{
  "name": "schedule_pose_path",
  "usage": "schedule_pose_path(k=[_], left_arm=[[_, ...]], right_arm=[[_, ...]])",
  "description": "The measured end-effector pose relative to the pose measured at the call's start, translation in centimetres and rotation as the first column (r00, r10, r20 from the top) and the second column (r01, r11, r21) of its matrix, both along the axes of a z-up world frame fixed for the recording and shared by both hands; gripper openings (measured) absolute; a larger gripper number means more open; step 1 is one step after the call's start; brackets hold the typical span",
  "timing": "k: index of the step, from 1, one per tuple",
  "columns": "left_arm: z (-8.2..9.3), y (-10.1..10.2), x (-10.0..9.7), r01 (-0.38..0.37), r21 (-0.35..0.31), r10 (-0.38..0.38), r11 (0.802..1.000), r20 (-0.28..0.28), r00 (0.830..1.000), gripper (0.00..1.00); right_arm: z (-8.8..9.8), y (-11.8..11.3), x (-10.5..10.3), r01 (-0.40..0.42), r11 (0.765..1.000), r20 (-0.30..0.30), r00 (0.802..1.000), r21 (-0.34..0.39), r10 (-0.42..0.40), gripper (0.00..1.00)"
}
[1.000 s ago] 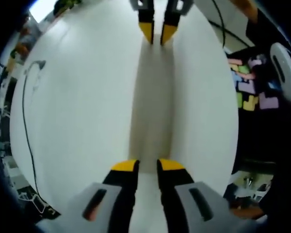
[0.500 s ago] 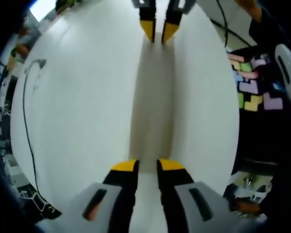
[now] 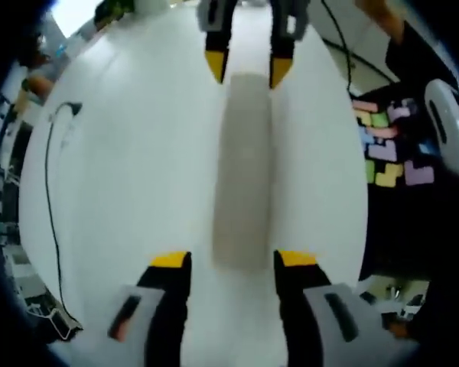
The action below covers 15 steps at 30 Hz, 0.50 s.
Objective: Arrange the utensils inside the cutlery case until each visible utensil rests in its matching compartment.
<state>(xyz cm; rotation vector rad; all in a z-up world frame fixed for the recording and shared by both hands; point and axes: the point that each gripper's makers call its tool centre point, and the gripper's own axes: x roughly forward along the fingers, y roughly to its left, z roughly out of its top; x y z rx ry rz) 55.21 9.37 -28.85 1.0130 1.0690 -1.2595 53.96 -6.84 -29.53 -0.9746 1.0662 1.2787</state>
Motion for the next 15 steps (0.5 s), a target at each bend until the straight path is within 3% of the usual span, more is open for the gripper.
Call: schedule_pose_path(k=[2, 5, 9, 15], left_arm=[[-1.1, -0.1, -0.1, -0.003, 0.008, 0.003, 1.0, -0.011, 1.0, 0.59], [-2.1, 0.2, 0.0, -0.007, 0.045, 0.007, 0.999, 0.005, 1.0, 0.64], [-3.2, -0.5, -0.5, 0.008, 0.015, -0.008, 1.0, -0.004, 1.0, 0.64], [-4.3, -0.4, -0.9, 0.026, 0.0, -0.026, 1.0, -0.027, 0.999, 0.59]], right_arm=[[-0.7, -0.2, -0.1, -0.01, 1.0, 0.005, 1.0, -0.018, 0.01, 0.5], [-1.5, -0.4, -0.3, 0.0, 0.999, -0.006, 1.0, -0.033, 0.0, 0.51], [-2.4, -0.8, -0.7, -0.026, 0.996, 0.005, 1.0, -0.081, 0.027, 0.52], [-3.5, -0.7, -0.8, -0.025, 0.995, -0.002, 1.0, -0.094, 0.025, 0.5]])
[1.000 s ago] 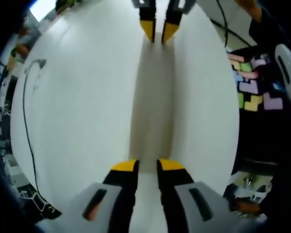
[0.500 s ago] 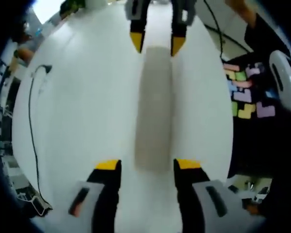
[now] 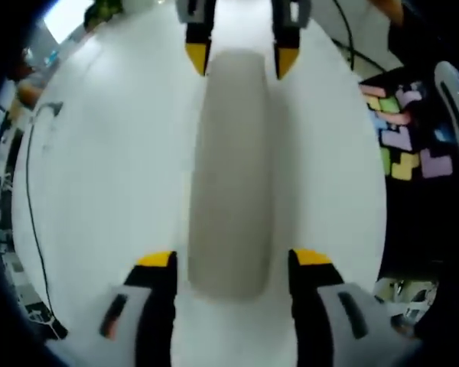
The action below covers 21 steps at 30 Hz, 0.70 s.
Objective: Arrange the utensils inside the cutlery case until each visible utensil rests in its matching compartment.
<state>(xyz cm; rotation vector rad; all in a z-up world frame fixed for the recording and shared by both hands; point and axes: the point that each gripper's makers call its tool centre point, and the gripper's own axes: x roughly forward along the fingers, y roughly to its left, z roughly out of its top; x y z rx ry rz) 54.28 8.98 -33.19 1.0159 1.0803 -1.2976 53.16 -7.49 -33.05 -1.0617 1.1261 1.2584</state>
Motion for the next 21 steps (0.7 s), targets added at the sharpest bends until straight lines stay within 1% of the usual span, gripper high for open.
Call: schedule_pose_path(k=[2, 4, 6, 7, 18, 21], left_arm=[[0.07, 0.03, 0.14, -0.019, -0.007, 0.019, 1.0, -0.013, 1.0, 0.58], [0.07, 0.17, 0.18, -0.004, -0.009, 0.004, 1.0, -0.003, 1.0, 0.55], [0.04, 0.15, 0.15, -0.004, -0.005, 0.004, 1.0, 0.006, 1.0, 0.53], [0.0, 0.16, 0.12, 0.001, 0.004, -0.001, 1.0, 0.018, 1.0, 0.53], [0.08, -0.22, -0.15, 0.006, 0.067, -0.008, 0.998, 0.022, 1.0, 0.52], [0.17, -0.28, -0.38, 0.015, 0.079, -0.017, 0.997, 0.022, 1.0, 0.48]], right_arm=[[0.06, 0.01, 0.14, 0.0, 1.0, 0.008, 1.0, -0.009, 0.0, 0.49], [0.06, 0.19, 0.25, 0.004, 1.0, 0.011, 1.0, -0.004, -0.003, 0.47], [-0.21, 0.3, 0.39, 0.007, 1.0, 0.014, 1.0, -0.006, -0.007, 0.46], [-0.44, 0.3, 0.41, 0.005, 1.0, 0.015, 1.0, -0.011, -0.005, 0.46], [-0.35, 0.26, 0.13, 0.01, 1.0, 0.019, 1.0, -0.016, -0.01, 0.47], [-0.28, 0.28, -0.27, -0.002, 1.0, 0.018, 1.0, -0.027, 0.003, 0.43]])
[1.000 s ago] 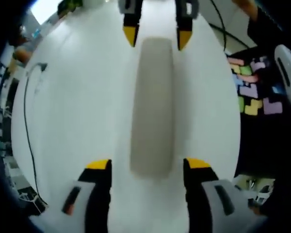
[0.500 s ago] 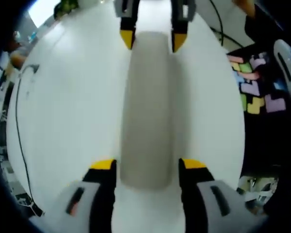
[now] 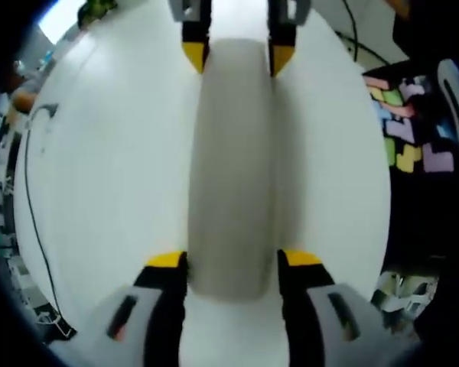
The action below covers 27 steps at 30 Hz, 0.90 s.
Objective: Arrange the utensils inside the cutlery case until each visible utensil rests in its matching compartment.
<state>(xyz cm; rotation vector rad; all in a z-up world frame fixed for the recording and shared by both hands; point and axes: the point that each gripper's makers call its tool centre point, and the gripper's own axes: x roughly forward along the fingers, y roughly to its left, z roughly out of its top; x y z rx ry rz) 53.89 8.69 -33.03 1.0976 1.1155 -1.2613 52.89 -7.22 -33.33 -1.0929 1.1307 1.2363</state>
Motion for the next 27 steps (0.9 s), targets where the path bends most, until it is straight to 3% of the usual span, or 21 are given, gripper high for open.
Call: schedule_pose_path(k=[3, 7, 27], left_arm=[[0.13, 0.05, -0.08, 0.008, 0.008, -0.008, 1.0, 0.021, 1.0, 0.43], [0.17, 0.04, -0.03, 0.003, -0.037, -0.003, 0.999, 0.01, 1.0, 0.43], [0.4, -0.36, -0.22, 0.031, -0.04, -0.032, 0.999, -0.019, 0.999, 0.43]], right_arm=[[0.11, -0.09, -0.14, -0.015, 1.0, 0.003, 1.0, 0.01, 0.015, 0.42], [0.13, 0.02, -0.06, -0.012, 1.0, 0.004, 1.0, 0.022, 0.012, 0.41], [0.84, -0.35, 0.22, 0.008, 1.0, -0.02, 1.0, 0.022, -0.008, 0.41]])
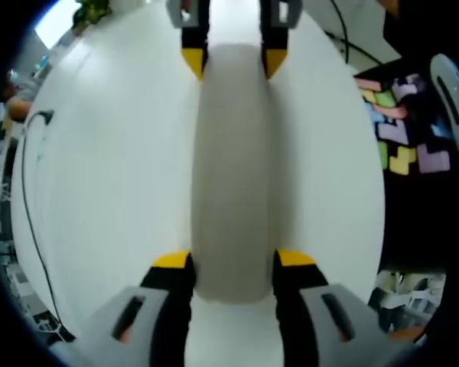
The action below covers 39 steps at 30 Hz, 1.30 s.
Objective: Arrange the utensils inside the cutlery case until each visible utensil rests in its matching compartment.
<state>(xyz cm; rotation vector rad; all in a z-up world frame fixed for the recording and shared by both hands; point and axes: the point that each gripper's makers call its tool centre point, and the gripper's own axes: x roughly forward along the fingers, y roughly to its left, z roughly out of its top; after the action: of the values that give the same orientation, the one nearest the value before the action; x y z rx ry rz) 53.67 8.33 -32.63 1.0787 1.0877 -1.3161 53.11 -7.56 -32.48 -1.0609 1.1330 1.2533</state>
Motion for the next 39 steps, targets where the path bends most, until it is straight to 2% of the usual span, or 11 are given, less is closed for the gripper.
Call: schedule_pose_path(k=[8, 12, 15, 22, 28, 32, 39], left_arm=[[1.6, -1.7, 0.9, 0.007, -0.031, -0.006, 1.0, 0.029, 1.0, 0.43], [2.3, -2.7, 1.5, 0.011, -0.04, -0.01, 0.999, 0.043, 0.999, 0.43], [2.1, -3.8, 1.8, 0.011, -0.051, -0.009, 0.999, 0.041, 0.999, 0.43], [2.3, -5.8, 3.0, 0.028, -0.062, -0.025, 0.998, 0.046, 0.999, 0.43], [1.9, -7.2, 4.2, 0.03, -0.043, -0.028, 0.999, 0.045, 0.999, 0.43], [1.4, -7.5, 4.9, 0.026, -0.046, -0.025, 0.999, 0.036, 0.999, 0.43], [0.2, -7.1, 5.6, 0.019, -0.014, -0.019, 1.0, 0.024, 1.0, 0.43]], right_arm=[[2.1, -1.6, 1.0, 0.007, 0.999, 0.03, 1.0, 0.033, -0.008, 0.42], [2.6, -2.9, 1.4, 0.01, 0.999, 0.042, 0.999, 0.038, -0.012, 0.42], [2.6, -3.8, 1.7, 0.009, 0.999, 0.039, 0.999, 0.044, -0.011, 0.42], [2.1, -5.8, 2.5, 0.026, 0.999, 0.041, 0.999, 0.047, -0.028, 0.42], [1.4, -7.0, 3.7, 0.009, 0.998, 0.049, 0.999, 0.055, -0.012, 0.42], [0.8, -7.3, 4.3, 0.009, 0.998, 0.041, 0.999, 0.062, -0.012, 0.42], [0.0, -6.8, 4.9, 0.004, 0.999, 0.032, 0.999, 0.048, -0.006, 0.42]])
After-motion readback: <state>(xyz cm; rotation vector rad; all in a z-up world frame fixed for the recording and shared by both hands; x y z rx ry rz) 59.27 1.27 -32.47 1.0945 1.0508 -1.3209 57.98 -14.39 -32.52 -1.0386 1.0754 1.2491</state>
